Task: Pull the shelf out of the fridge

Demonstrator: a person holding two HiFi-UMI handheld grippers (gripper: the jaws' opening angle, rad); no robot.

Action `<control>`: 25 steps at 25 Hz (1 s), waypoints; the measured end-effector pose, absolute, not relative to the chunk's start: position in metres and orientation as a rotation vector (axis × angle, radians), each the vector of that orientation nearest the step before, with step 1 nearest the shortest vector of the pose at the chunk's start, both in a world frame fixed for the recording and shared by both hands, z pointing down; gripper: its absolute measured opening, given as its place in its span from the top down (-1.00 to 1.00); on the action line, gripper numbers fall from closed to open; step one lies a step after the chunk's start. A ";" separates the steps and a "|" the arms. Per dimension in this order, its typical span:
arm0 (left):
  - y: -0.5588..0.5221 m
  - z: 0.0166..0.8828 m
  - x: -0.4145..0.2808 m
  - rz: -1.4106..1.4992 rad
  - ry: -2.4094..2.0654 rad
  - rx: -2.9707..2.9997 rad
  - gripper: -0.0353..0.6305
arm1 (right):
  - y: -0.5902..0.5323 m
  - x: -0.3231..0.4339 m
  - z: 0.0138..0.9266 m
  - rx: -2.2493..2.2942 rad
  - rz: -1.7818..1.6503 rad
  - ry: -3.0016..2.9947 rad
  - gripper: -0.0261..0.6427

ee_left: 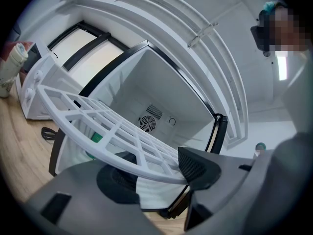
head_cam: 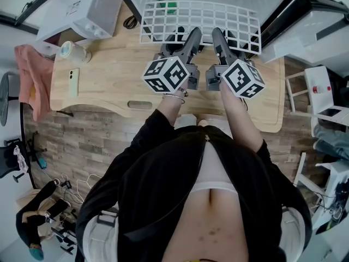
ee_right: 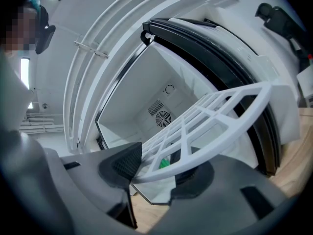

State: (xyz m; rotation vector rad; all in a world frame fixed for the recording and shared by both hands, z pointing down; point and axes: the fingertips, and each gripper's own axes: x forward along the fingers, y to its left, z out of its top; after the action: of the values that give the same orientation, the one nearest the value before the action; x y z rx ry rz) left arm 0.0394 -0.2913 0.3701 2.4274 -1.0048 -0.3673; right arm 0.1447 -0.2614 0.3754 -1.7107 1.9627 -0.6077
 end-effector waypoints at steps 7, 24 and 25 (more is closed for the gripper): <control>-0.289 0.371 0.037 -0.367 -1.003 2.420 0.16 | -0.259 0.143 0.376 -1.708 -0.613 1.964 0.32; -0.281 0.372 0.034 -0.369 -0.998 2.413 0.18 | -0.252 0.140 0.377 -1.703 -0.626 1.962 0.33; -0.281 0.372 0.034 -0.367 -0.997 2.413 0.18 | -0.251 0.140 0.377 -1.703 -0.626 1.961 0.33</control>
State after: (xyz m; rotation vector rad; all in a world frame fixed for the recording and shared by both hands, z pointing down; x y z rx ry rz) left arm 0.0340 -0.2808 0.3722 2.4134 -0.9965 -0.3671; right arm 0.1396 -0.2513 0.3769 -1.7031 1.9612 -0.6265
